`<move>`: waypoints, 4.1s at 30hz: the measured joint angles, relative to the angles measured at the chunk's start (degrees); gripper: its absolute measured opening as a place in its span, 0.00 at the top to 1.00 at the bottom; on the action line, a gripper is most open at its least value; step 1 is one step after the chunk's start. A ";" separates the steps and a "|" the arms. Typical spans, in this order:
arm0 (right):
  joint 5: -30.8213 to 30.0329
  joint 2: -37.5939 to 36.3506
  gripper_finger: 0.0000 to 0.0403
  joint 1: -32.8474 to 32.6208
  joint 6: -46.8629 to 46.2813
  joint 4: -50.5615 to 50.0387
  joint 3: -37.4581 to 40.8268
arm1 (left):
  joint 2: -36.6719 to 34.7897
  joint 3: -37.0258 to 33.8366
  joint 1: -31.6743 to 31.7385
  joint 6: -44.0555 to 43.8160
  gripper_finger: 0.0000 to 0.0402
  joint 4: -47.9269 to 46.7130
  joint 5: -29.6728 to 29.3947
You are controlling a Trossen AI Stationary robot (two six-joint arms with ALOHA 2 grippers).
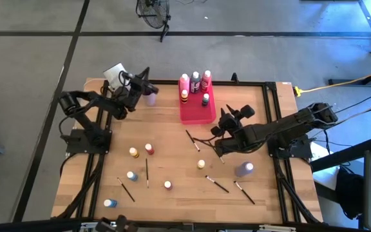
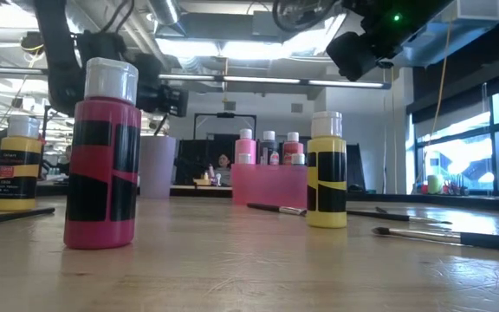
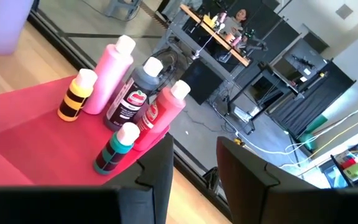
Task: Pick & Place Paint Supplies
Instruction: Put the black paint brush into the purple cup, then put the red paint bottle into the red bin
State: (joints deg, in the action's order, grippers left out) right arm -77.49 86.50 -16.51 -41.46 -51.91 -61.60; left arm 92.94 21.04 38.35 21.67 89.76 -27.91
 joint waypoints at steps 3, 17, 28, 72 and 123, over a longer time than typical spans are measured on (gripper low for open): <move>0.21 0.00 0.68 0.00 0.18 -0.01 0.00 | 1.41 0.00 0.01 -0.13 1.00 0.00 -0.18; 1.77 0.00 0.68 0.00 0.36 -0.55 0.00 | 3.18 0.00 -2.03 -0.11 1.00 -0.12 -2.72; 2.21 0.00 0.68 0.00 0.37 -0.56 0.00 | 3.18 0.00 -3.52 0.52 1.00 -0.33 -4.10; 3.08 0.00 0.68 0.00 0.38 -1.96 0.00 | -7.80 0.02 -10.71 -2.82 0.51 -0.43 10.47; 10.28 0.02 0.68 -0.11 0.36 -1.42 0.00 | -37.94 24.32 -47.08 -27.12 0.51 -115.54 25.73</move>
State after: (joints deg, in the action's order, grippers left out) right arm -67.22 86.52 -16.62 -41.10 -53.33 -61.60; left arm 55.00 45.36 -8.73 -5.46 -25.79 -2.18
